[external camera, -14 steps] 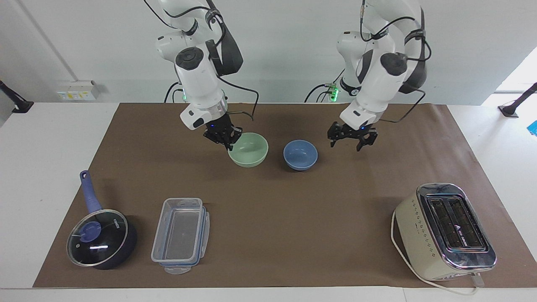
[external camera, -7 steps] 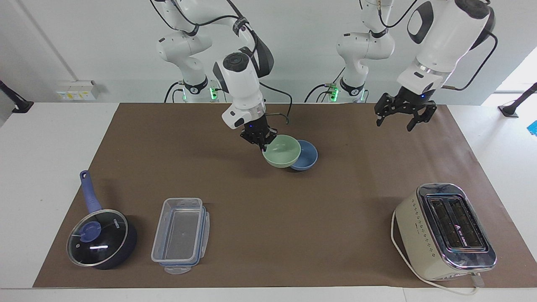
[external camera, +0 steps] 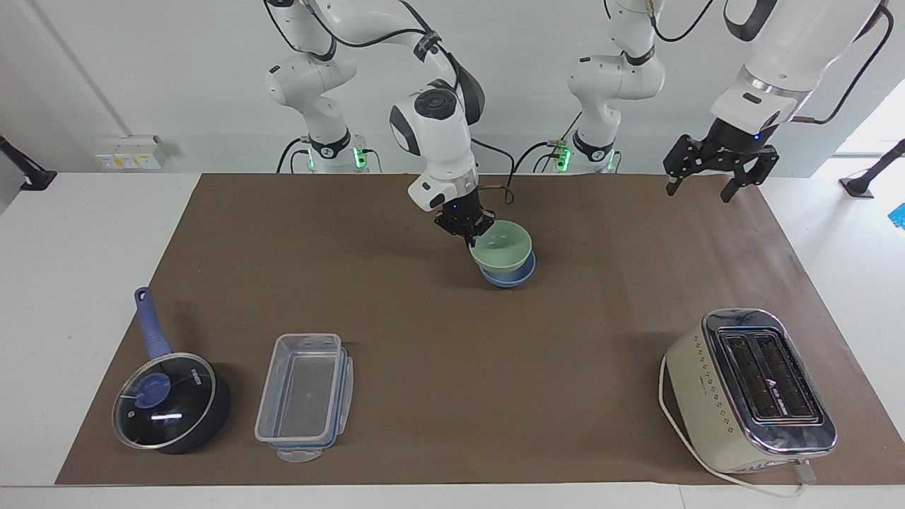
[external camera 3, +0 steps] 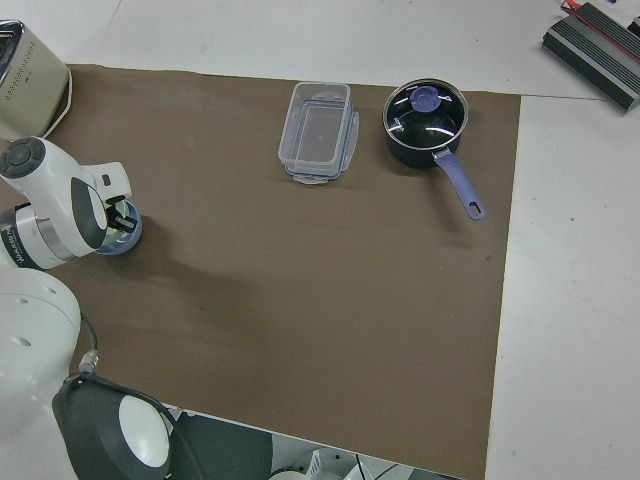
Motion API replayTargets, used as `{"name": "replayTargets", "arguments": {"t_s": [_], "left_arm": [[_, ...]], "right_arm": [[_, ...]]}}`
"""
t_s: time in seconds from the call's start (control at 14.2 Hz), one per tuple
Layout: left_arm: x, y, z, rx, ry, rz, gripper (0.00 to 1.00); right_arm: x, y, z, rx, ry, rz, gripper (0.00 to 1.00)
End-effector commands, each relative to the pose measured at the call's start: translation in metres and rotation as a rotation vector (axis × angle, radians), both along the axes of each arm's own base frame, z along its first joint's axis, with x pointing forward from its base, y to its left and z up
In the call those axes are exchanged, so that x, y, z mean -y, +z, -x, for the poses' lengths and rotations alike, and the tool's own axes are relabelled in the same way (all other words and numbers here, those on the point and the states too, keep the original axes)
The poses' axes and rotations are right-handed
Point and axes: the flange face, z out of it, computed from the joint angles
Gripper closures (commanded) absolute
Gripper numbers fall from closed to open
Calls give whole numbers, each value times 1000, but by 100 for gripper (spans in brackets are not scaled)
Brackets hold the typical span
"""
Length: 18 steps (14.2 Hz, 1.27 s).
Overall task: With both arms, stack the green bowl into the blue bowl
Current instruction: 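Lower the green bowl into the blue bowl while the left gripper withdraws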
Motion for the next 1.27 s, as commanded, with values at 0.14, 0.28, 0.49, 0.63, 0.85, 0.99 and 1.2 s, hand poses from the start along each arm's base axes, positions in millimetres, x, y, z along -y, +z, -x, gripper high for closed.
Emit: {"name": "replayTargets", "arguments": {"t_s": [0.14,0.28,0.49,0.63,0.85,0.99,1.2], "left_arm": [[-3,1,8,-50,-9,-24,0],[-4,-2,14,-65,-9,-26,0],[-5,-3,19,-79,-5,-26,0],[-5,-2,18,-73,-2,-24,0],[-5,-2,18,-73,-2,-24,0],[-5,-2,18,-73,0,-24,0],[-5,-2,18,-73,0,-24,0]], "right_arm": [[2,-5,-2,5,-16,8,100],[0,-17,-3,-2,-17,16,100],[0,-17,-4,-3,-17,16,92],[-1,-16,-5,0,-17,14,84],[-2,-5,-12,17,-18,7,0],[14,16,-23,51,-21,11,0],[61,70,-48,114,-24,31,0]]}}
